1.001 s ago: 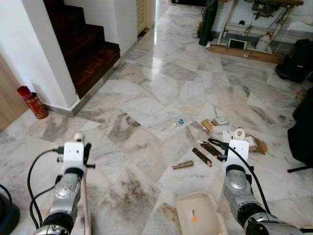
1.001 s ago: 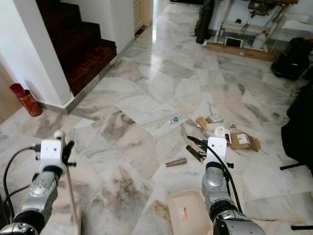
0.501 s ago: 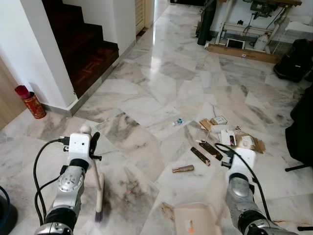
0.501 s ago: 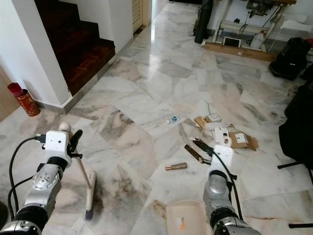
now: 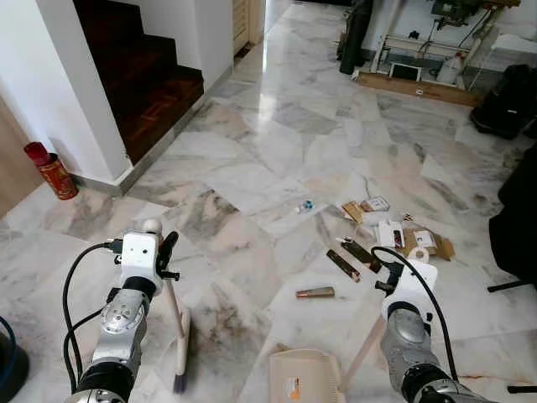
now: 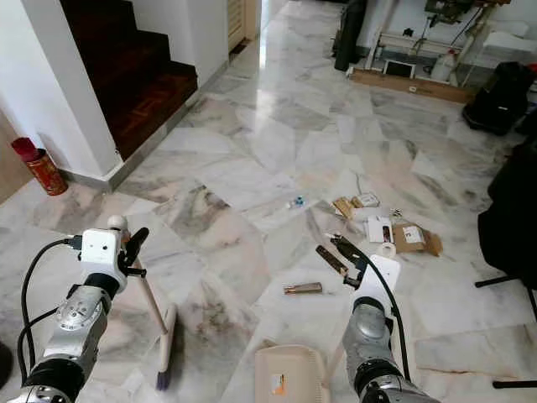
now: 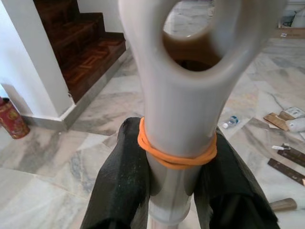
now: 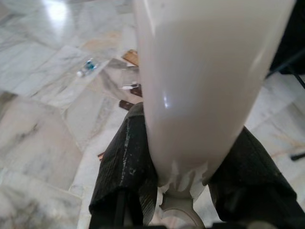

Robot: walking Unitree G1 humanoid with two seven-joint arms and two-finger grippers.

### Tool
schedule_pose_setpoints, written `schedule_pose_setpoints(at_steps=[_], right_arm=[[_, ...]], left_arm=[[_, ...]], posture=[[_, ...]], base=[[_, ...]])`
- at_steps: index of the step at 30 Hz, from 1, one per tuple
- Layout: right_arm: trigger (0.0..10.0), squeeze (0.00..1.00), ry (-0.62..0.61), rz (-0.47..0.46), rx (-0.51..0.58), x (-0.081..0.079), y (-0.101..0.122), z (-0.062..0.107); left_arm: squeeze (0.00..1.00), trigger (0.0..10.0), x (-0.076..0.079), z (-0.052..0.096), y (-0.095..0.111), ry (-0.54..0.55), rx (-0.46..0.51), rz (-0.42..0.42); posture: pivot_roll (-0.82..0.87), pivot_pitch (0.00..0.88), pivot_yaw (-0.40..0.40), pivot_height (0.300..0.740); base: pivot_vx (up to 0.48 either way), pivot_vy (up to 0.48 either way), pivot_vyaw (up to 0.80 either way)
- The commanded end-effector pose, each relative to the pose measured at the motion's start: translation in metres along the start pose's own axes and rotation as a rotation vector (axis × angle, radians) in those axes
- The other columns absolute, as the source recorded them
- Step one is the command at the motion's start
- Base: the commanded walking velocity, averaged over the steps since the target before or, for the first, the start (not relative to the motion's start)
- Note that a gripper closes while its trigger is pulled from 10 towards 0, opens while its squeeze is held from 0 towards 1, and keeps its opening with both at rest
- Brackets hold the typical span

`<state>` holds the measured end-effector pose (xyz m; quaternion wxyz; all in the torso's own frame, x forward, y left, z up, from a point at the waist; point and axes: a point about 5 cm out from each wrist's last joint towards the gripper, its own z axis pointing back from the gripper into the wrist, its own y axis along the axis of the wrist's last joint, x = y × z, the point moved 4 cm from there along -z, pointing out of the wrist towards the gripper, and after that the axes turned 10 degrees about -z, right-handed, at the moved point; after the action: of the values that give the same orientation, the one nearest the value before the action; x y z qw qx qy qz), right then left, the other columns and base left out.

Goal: Sweep floor

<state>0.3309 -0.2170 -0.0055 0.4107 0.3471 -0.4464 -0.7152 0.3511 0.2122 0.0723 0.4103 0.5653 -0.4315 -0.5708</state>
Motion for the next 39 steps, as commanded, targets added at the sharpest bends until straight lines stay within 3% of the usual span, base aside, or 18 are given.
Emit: schedule_pose_setpoints(at_steps=[1,39], right_arm=[[10.0,0.0,0.037,0.017,-0.005,-0.006,-0.005,0.003],[10.0,0.0,0.093,0.033,-0.024,-0.017,-0.011,0.006]], left_arm=[[0.0,10.0,0.002,0.002,-0.001,0.004,-0.001,0.016],[0.0,10.0,-0.006,-0.005,0.007,0.073,0.008,0.052]], posture=[[0.08,0.058,-0.073,0.74],[0.08,0.019,-0.072,0.74]], base=[[0.0,0.0,0.0],[0.0,0.0,0.0]])
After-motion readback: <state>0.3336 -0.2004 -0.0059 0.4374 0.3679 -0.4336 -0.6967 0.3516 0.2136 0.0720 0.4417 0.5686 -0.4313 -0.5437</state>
